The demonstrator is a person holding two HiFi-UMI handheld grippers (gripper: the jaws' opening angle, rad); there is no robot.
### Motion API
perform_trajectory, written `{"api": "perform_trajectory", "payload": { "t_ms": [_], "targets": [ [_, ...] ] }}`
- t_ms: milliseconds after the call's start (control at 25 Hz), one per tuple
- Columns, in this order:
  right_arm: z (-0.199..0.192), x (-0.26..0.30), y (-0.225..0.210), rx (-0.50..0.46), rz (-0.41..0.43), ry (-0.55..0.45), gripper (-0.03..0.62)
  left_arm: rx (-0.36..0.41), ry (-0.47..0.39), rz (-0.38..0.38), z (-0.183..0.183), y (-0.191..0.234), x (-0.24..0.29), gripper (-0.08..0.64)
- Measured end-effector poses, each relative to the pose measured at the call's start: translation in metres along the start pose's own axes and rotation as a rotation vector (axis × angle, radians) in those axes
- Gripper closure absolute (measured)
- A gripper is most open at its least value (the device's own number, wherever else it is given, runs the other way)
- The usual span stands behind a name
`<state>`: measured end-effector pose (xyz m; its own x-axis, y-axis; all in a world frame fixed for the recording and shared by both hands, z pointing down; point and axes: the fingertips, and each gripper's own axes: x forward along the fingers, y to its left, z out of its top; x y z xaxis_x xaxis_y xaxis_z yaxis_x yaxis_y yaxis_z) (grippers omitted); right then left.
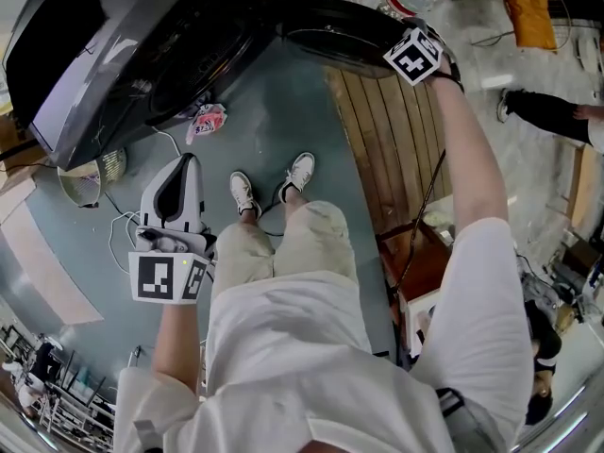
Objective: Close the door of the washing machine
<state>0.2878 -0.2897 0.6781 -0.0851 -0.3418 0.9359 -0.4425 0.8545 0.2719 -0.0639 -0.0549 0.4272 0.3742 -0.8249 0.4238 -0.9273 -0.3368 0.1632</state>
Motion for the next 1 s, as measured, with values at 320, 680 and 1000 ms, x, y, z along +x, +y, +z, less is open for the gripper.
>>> {"api": "perform_trajectory", "payload": {
  "t_ms": [320, 680, 1000],
  "targets": [
    [-0.019, -0.011, 0.025, 0.114, 0.009, 0.004, 0.216, 0.001, -0.008, -0.023, 0.003, 0.007, -0.018, 0.554],
    [-0.031, -0.025, 0.059, 0.264, 0.029, -0.003, 0.219, 0.009, -0.009, -0.050, 0.000, 0.016, -0.038, 0.554],
    [-0.018, -0.041, 0.090, 0.304, 0.022, -0.064, 0.223, 0.024, -0.019, -0.074, -0.002, 0.019, -0.058, 0.554]
  ]
}}
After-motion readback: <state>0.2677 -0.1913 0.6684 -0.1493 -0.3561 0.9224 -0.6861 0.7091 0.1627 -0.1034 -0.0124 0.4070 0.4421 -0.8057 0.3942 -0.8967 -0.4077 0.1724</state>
